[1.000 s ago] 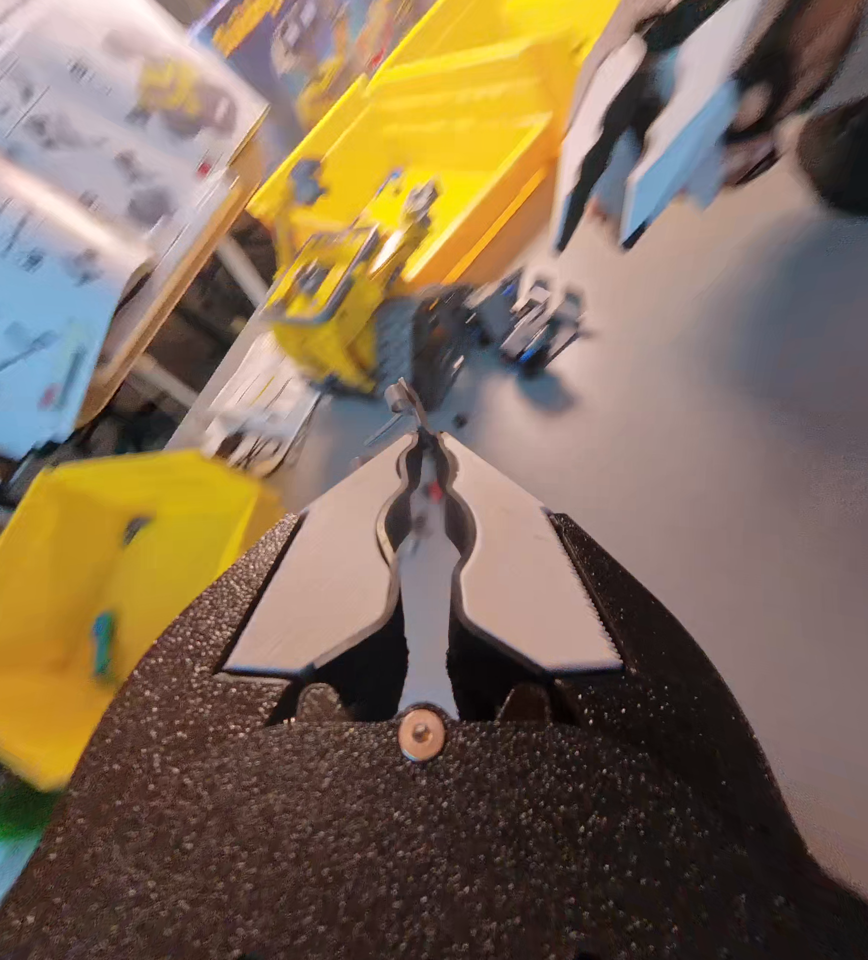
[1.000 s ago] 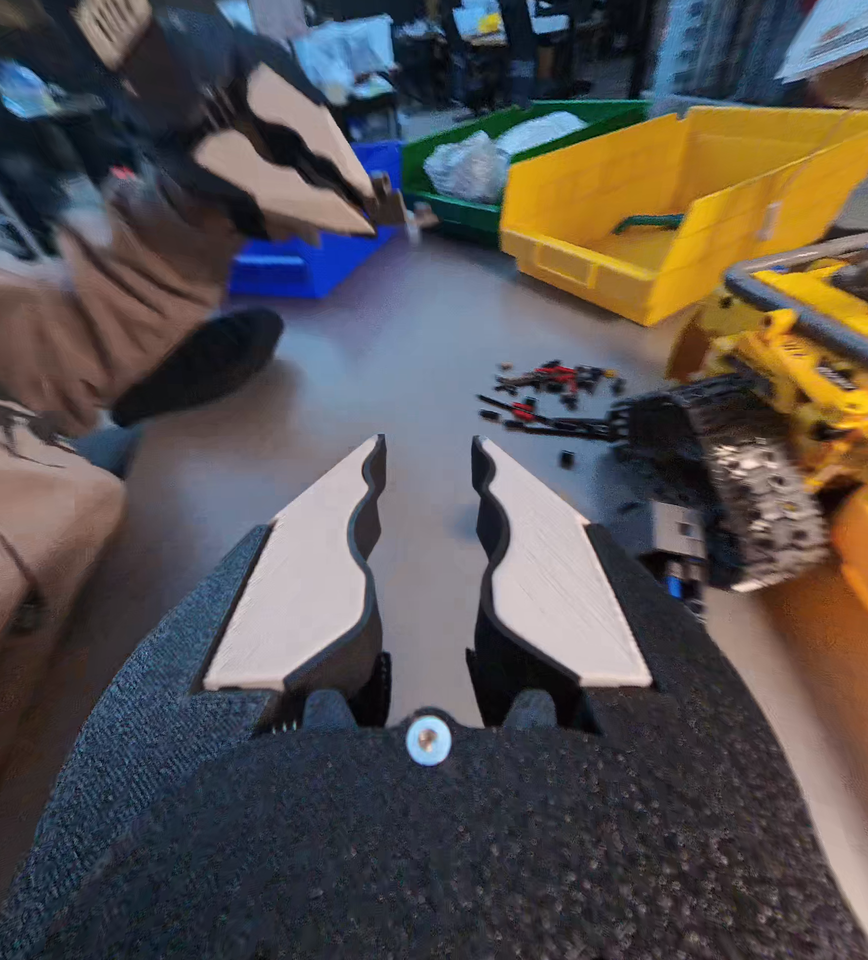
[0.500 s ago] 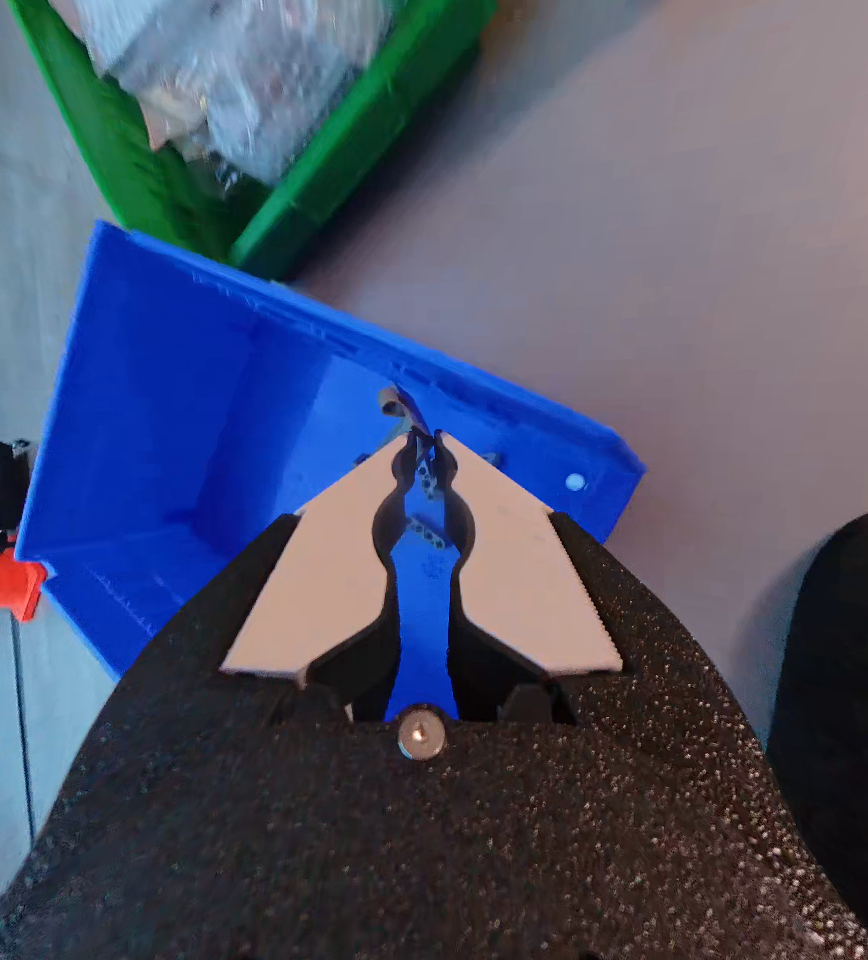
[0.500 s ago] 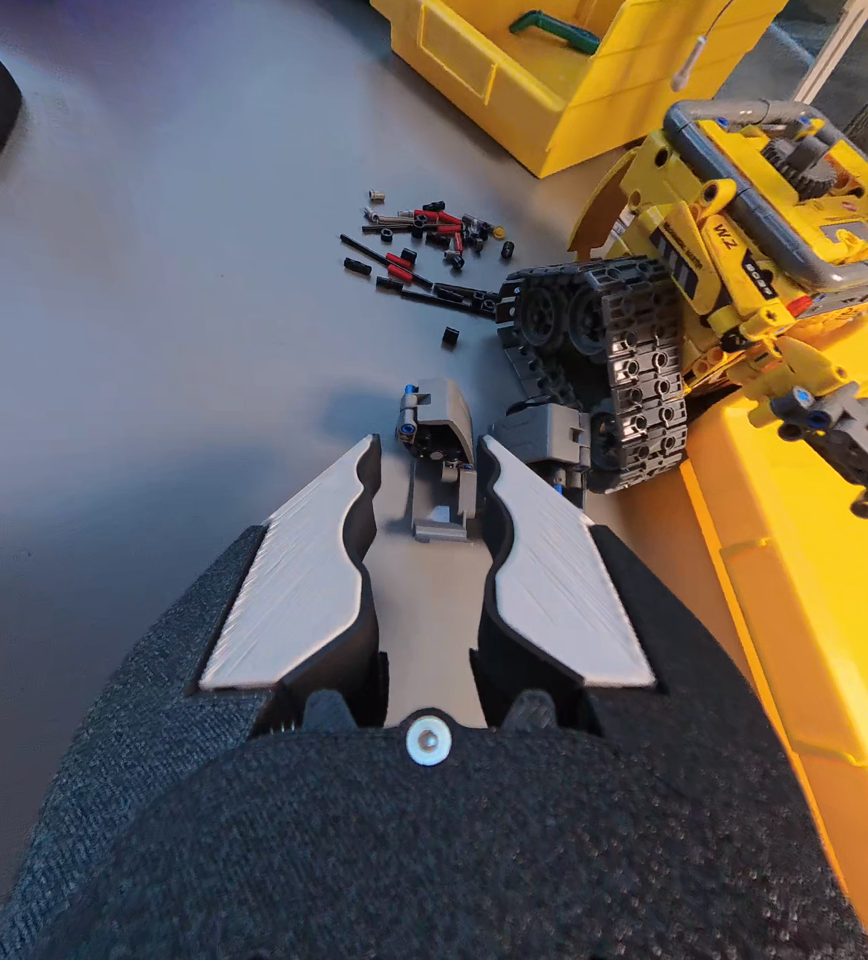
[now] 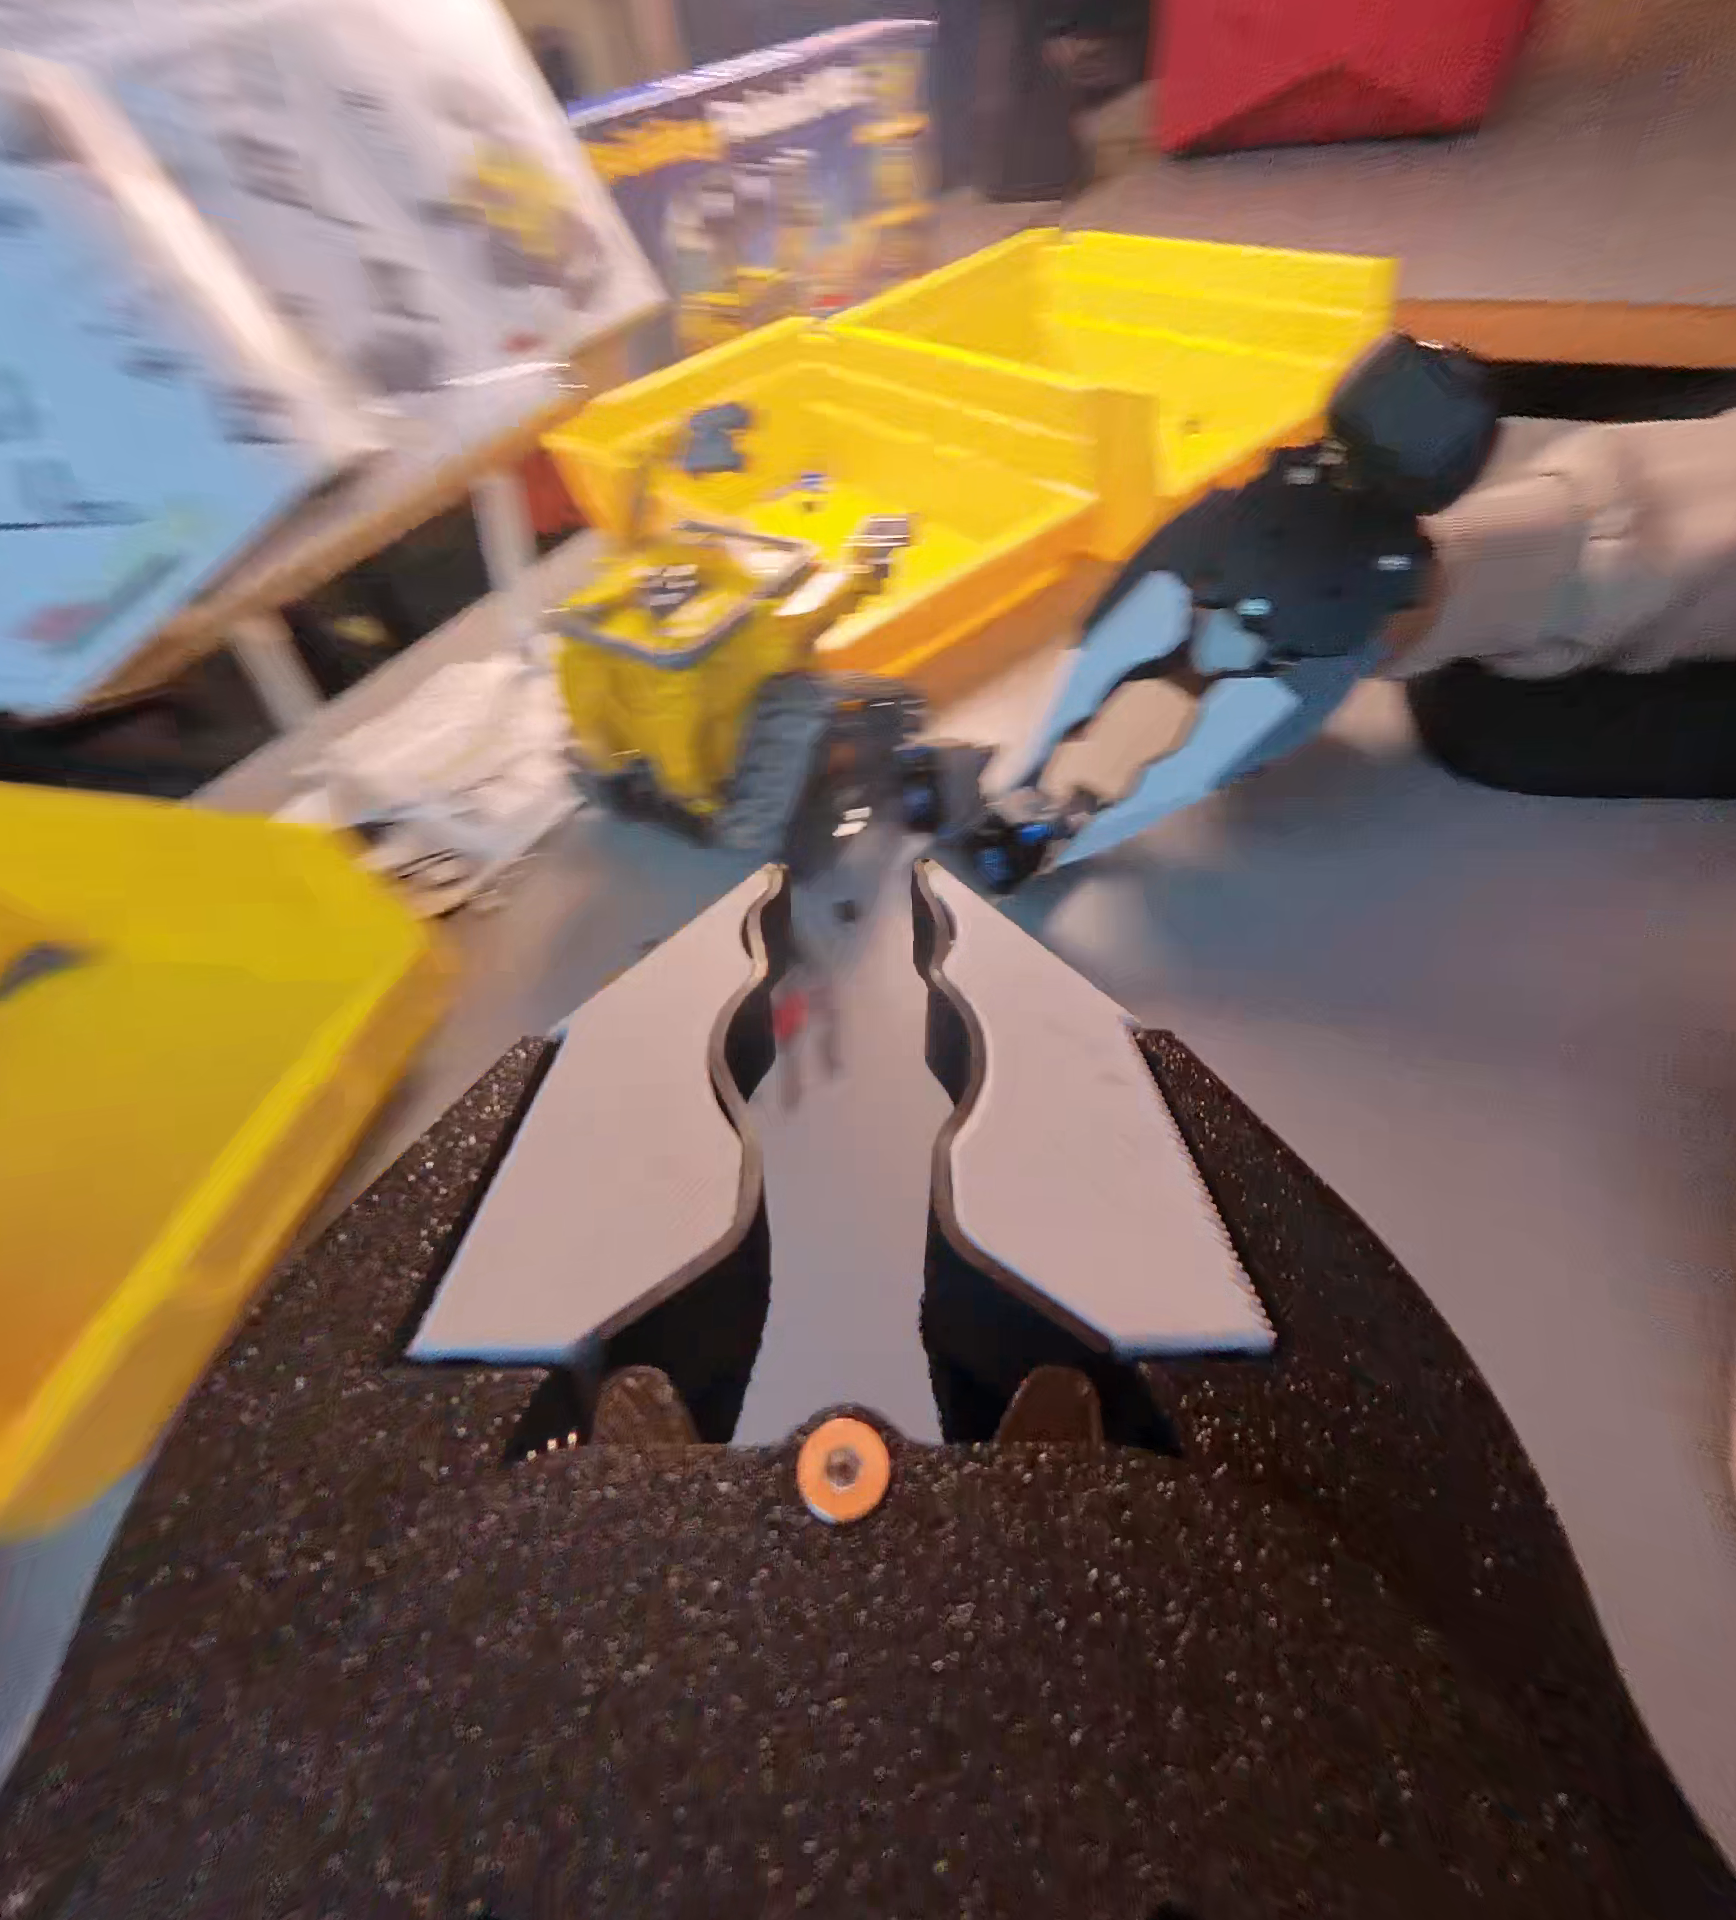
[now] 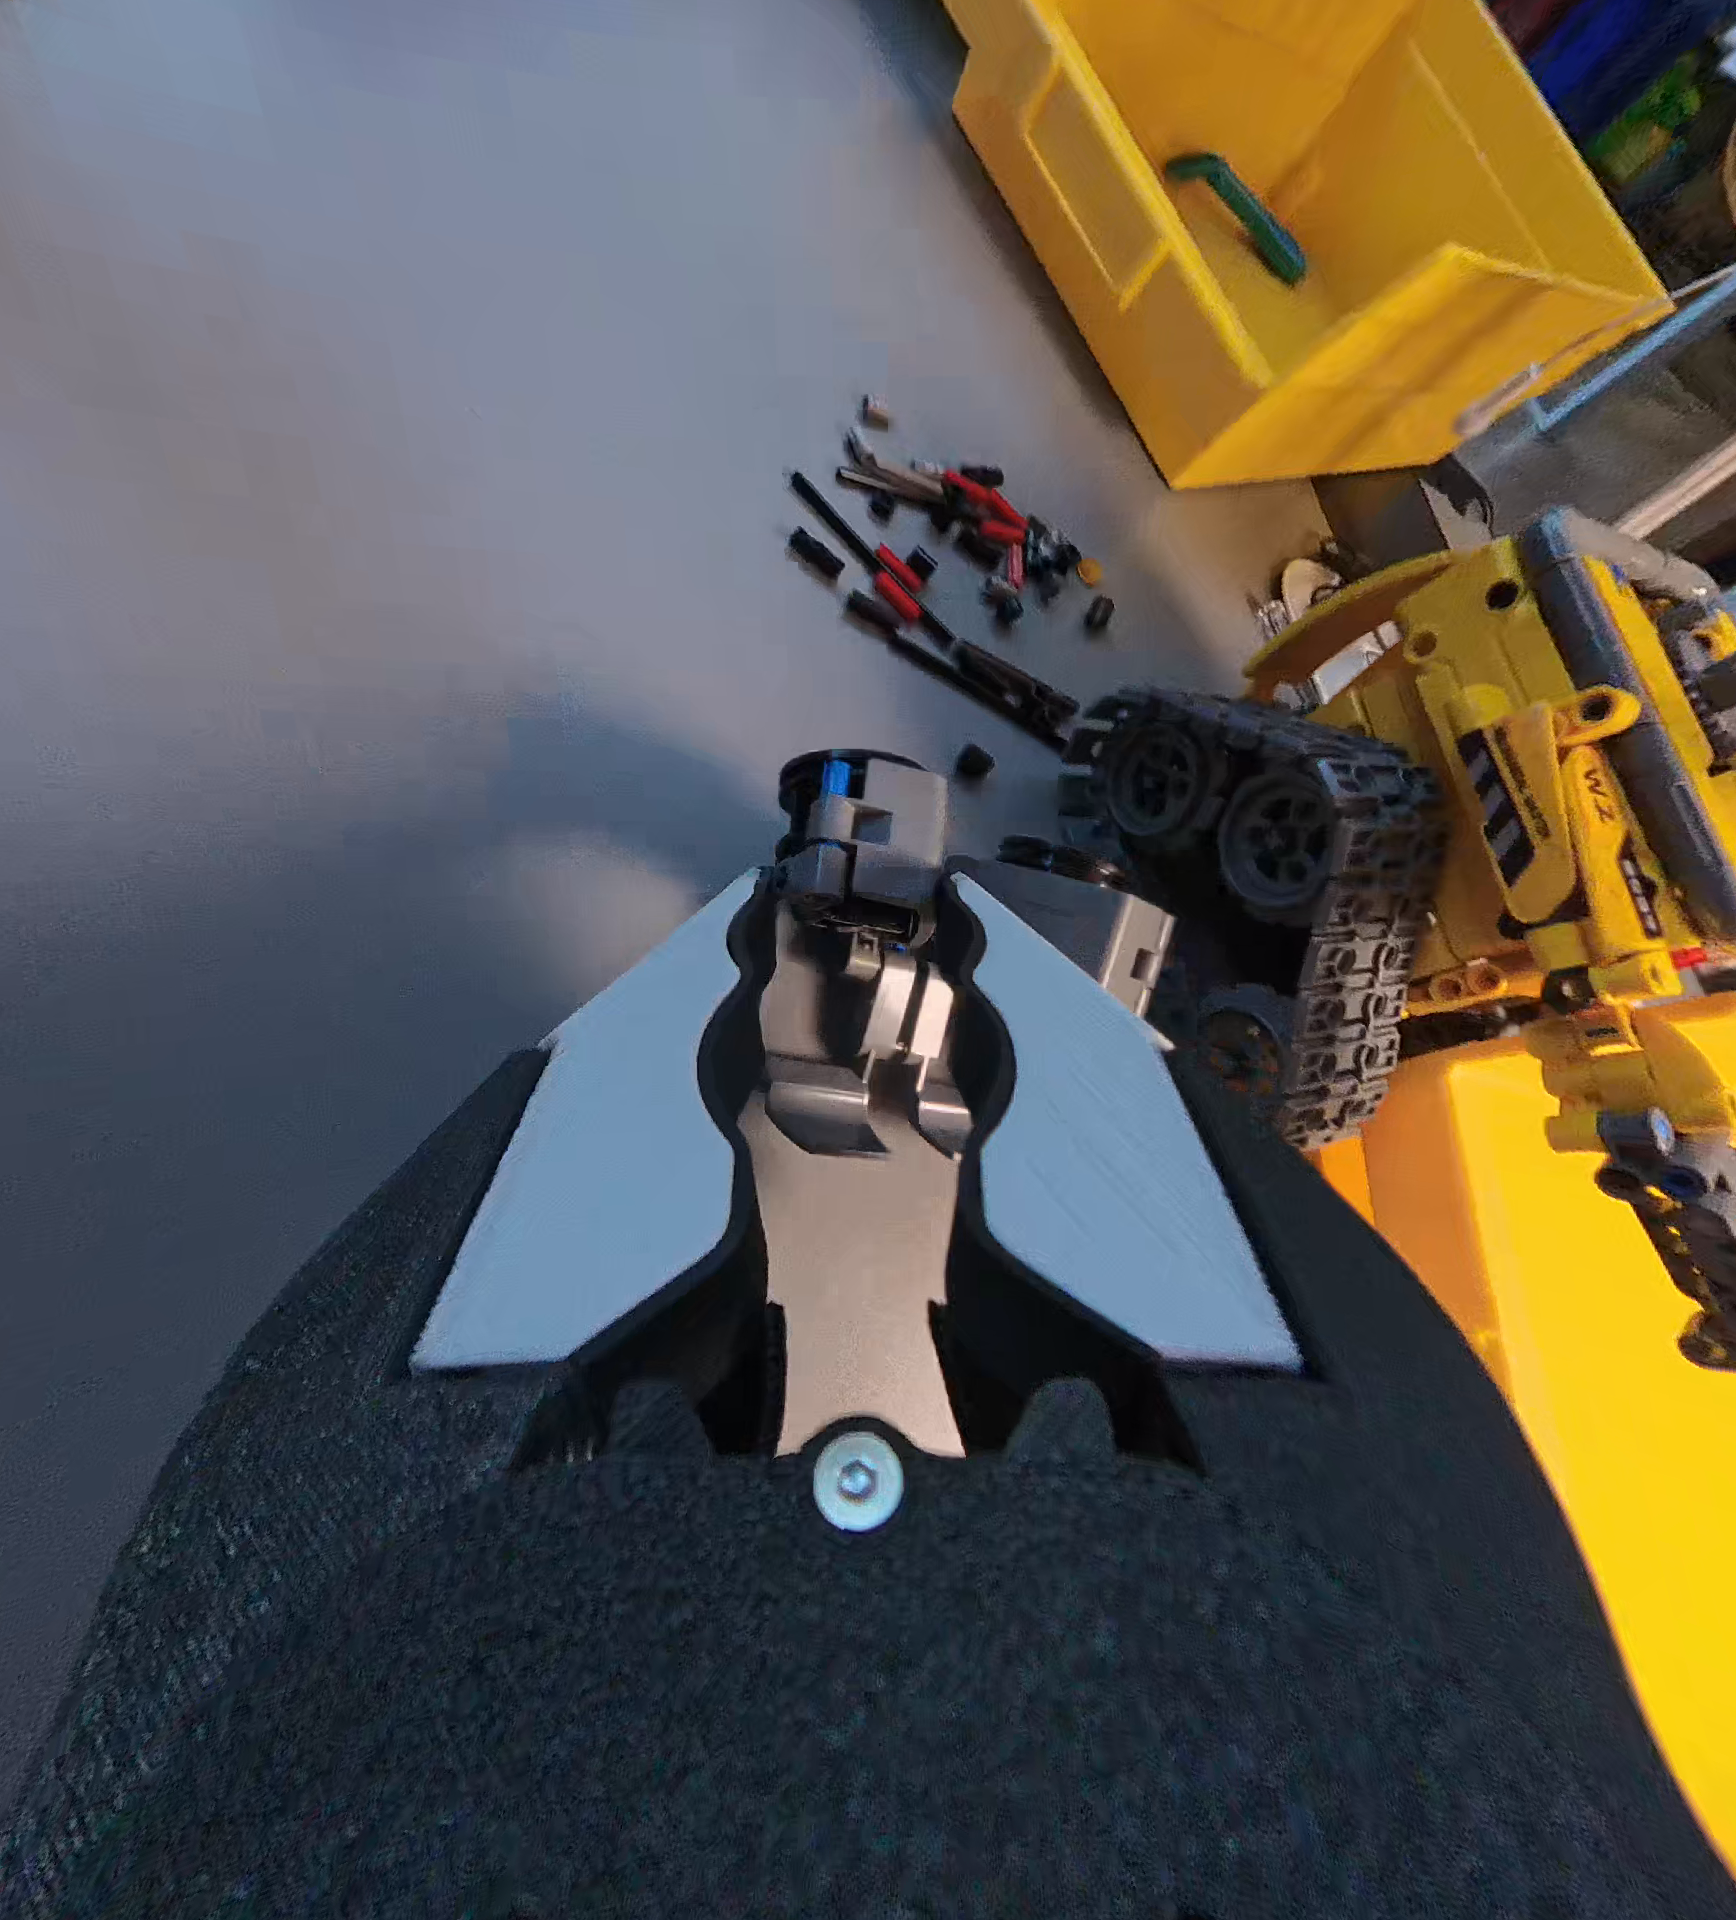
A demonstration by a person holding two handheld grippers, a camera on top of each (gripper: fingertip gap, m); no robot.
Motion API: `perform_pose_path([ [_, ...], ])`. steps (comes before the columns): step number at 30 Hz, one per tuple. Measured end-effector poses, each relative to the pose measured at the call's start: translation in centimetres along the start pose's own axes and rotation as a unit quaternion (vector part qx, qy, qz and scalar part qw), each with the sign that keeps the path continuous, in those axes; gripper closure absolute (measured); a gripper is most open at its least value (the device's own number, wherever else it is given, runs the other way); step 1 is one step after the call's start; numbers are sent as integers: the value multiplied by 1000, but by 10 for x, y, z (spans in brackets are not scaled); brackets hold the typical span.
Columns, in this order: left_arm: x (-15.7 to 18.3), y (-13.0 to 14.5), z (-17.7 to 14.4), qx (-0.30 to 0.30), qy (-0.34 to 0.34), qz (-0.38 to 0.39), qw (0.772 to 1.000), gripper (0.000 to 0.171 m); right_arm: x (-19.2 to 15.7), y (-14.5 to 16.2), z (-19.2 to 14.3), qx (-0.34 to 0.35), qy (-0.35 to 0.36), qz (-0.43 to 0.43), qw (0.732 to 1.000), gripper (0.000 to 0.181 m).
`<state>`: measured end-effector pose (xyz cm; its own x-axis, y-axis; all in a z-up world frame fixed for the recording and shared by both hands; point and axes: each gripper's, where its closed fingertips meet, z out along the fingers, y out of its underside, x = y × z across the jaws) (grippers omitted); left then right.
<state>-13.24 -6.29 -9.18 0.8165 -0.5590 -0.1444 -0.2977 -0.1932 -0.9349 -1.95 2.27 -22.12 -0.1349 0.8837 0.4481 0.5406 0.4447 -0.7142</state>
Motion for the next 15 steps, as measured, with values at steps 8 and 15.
perform_pose_path([
  [8,101,46,103,-22,193,15,981,154,-38,-27,-12,73,-90,36,993,151],
  [15,109,57,102,-16,178,92,980,161,-52,-36,-13,92,-137,61,984,151],
])
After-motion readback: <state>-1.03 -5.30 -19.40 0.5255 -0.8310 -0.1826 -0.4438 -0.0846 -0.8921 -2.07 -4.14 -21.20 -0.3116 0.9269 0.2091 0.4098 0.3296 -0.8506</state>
